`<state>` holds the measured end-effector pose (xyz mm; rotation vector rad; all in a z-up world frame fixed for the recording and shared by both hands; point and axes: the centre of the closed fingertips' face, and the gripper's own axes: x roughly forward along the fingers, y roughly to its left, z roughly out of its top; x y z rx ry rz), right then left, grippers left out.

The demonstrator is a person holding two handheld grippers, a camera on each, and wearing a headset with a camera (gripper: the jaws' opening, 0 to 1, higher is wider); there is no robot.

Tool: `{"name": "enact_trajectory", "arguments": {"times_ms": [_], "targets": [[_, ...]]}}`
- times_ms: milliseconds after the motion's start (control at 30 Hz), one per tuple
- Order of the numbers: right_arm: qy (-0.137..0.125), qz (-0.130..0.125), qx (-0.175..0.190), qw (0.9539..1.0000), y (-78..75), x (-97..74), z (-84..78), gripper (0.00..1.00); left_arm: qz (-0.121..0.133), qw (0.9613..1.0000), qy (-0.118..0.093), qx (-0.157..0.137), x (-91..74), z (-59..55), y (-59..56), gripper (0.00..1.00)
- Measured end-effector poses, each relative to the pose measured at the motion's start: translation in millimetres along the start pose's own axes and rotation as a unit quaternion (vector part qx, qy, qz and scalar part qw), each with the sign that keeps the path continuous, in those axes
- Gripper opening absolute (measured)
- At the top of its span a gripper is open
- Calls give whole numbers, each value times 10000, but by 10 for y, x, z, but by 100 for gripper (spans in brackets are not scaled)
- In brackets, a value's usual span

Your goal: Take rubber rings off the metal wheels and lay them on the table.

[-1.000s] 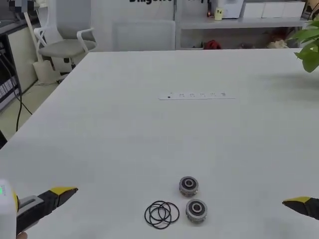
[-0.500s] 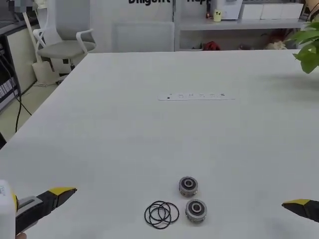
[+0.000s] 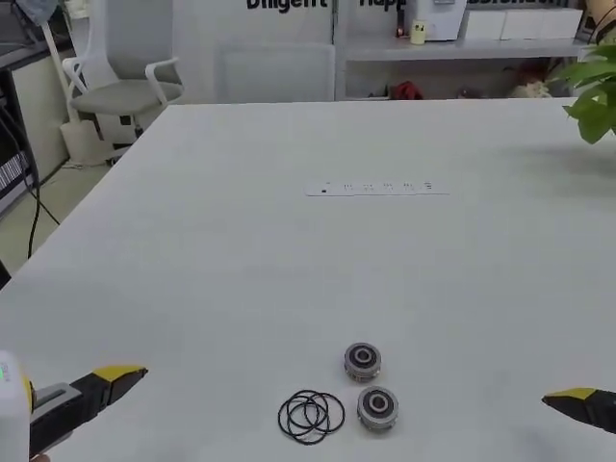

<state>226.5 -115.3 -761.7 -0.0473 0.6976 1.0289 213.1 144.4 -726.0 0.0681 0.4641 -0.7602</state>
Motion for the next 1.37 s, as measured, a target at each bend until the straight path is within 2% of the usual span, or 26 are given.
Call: {"name": "enact_trajectory", "arguments": {"times_ms": [433,667,933,1067,1367], "targets": [[-39,50,3,10000,39,-1,16,97,107,9999,0,-83,-31,-26,11,97],[-95,59,-9,9999,58,-15,36,96,145,9998,87,-67,-33,-50,9,97],[-40,116,-87,9999,88,0,25,95,267,9993,70,-234,-48,-78,40,97],[-44,121,-64,9999,87,1,22,95,338,9992,86,-213,-50,-84,62,100],[-11,168,25,9999,100,9,-4,92,414,9987,127,-254,-60,-103,76,99]]}}
